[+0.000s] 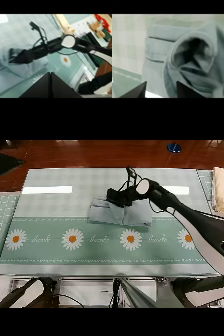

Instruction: Fold the shirts.

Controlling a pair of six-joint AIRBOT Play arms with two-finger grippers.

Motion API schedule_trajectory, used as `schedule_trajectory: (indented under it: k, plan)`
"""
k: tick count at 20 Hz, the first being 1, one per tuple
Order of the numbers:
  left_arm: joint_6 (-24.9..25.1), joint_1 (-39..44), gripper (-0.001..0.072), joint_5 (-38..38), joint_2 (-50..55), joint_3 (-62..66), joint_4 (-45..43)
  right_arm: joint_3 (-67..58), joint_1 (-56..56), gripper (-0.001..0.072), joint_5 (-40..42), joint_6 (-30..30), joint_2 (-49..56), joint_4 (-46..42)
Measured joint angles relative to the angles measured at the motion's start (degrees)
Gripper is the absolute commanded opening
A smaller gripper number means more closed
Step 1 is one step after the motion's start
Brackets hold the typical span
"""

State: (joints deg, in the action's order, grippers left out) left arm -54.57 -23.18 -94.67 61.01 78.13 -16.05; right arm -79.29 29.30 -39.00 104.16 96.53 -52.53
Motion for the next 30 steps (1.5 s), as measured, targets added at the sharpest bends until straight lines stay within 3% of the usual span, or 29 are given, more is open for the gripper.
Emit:
schedule_trajectory:
  k: [4,9,11,14,15,17,19,23,28,30]
  plan:
    - [3.4,6.4,0.0026,4.0,0.2,-9.9,-0.1,0.0,0.8,0.0478,6.2,-6.6,-1.0,9.7]
    - [5.4,12.3,0.0027,12.6,3.6,-20.7,-2.8,0.0,-5.8,0.0477,0.7,-12.7,-9.4,10.9]
    - [5.7,13.8,0.0027,14.1,6.0,-22.6,-3.8,0.0,-10.7,0.0476,-5.9,-12.9,-13.9,4.4]
    - [5.9,14.9,0.0027,14.8,8.4,-23.9,-5.3,0.2,-19.0,0.0491,-21.4,-9.9,-18.3,-14.1]
    - [6.0,15.0,0.0027,15.1,8.9,-24.1,-5.9,0.8,-22.2,0.0554,-26.3,-9.4,-19.0,-20.0]
    - [6.1,14.9,0.0027,15.6,9.4,-24.4,-6.9,3.4,-28.6,0.0587,-31.6,-9.5,-20.0,-24.3]
    - [6.1,14.8,0.0027,16.2,9.6,-24.5,-8.8,8.0,-34.3,0.0587,-32.6,-10.9,-20.3,-21.7]
    - [5.5,14.7,0.0027,15.4,9.8,-24.7,-11.9,18.4,-39.9,0.0587,-26.4,-15.1,-19.3,-10.4]
    - [5.2,14.7,0.0027,14.3,9.9,-24.7,-13.0,23.4,-37.7,0.0583,-20.8,-22.3,-11.1,5.4]
    - [5.2,14.7,0.0027,13.6,9.9,-24.7,-13.1,24.0,-35.4,0.0546,-18.7,-24.6,-8.0,11.9]
